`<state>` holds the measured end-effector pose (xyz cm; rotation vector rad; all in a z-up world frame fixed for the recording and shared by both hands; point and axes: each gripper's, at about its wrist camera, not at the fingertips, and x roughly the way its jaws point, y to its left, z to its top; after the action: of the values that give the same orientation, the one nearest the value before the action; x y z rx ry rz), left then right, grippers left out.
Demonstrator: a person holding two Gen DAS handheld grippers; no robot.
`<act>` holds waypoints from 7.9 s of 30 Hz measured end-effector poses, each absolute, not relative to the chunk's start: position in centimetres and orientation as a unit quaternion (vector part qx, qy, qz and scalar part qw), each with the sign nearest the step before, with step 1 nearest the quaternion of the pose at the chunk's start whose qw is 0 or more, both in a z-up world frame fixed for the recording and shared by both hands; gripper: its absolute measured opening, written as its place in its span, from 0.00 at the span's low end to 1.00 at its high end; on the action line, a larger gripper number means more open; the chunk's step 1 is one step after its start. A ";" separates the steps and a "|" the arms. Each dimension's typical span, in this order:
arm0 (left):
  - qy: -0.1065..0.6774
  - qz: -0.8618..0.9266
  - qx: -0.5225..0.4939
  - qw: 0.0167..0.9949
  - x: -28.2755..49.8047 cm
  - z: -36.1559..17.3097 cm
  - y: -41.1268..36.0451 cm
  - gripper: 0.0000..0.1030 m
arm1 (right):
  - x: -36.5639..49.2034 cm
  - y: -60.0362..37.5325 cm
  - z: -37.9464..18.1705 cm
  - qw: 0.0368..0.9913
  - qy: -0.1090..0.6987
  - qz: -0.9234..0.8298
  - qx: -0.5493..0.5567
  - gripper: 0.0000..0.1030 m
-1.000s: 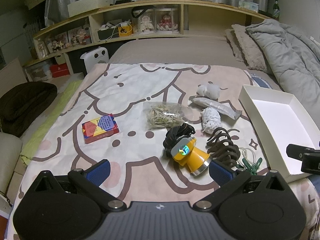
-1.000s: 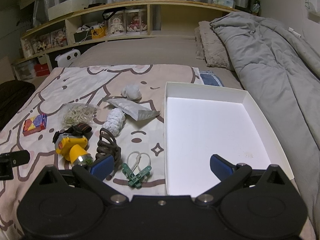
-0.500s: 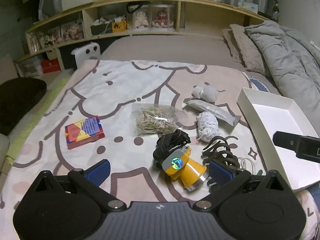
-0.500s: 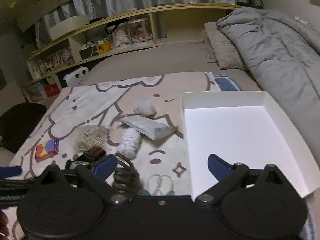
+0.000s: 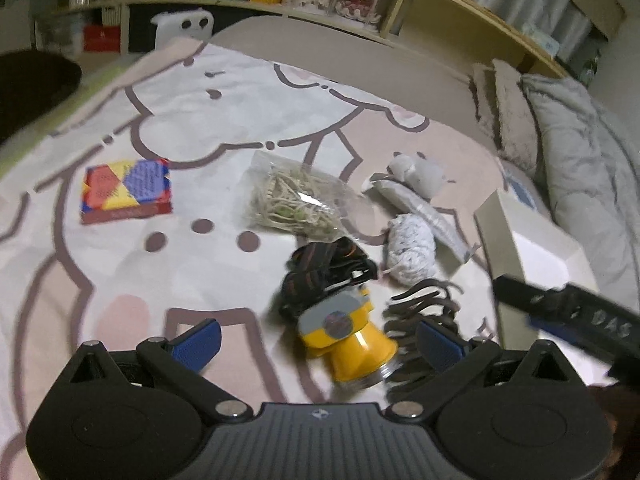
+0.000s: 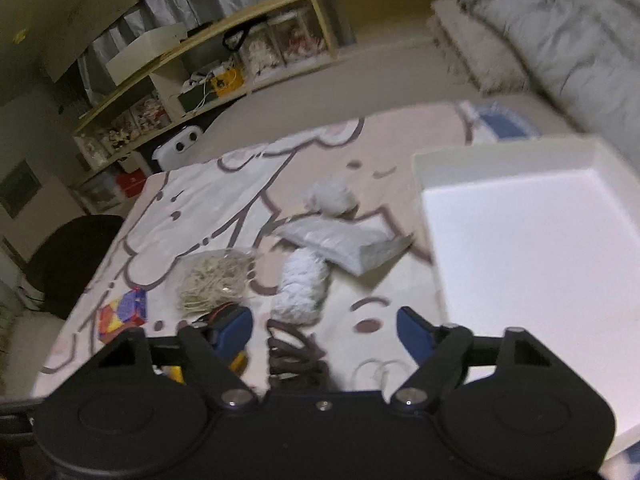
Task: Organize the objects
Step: 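Grasp the yellow headlamp with the left tool while the right tool approaches the brown claw clip, then lift the headlamp with the left tool while the right tool grasps the brown claw clip, then carry both items to the white tray and open both tools to release, then withdraw both tools from the tray toward the remaining objects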
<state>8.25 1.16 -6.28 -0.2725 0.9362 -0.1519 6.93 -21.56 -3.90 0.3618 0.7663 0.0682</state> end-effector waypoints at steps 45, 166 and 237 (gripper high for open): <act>0.557 -0.052 -0.164 0.812 8.9 -8.9 4.3 0.60 | 3.6 -16.4 -5.7 0.895 0.435 0.091 -0.036 0.46; 0.385 -0.179 0.004 0.905 6.1 1.9 -18.0 0.40 | 0.6 -36.3 3.6 0.940 0.334 -0.060 0.030 0.44; 0.452 -0.174 0.068 0.872 3.3 -0.4 -16.7 0.93 | -3.6 -36.3 1.1 0.903 0.410 -0.102 0.074 0.82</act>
<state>3.34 -16.66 -0.37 0.1425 0.9443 -0.3640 -3.56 -36.25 1.12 0.1538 0.8479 -0.2101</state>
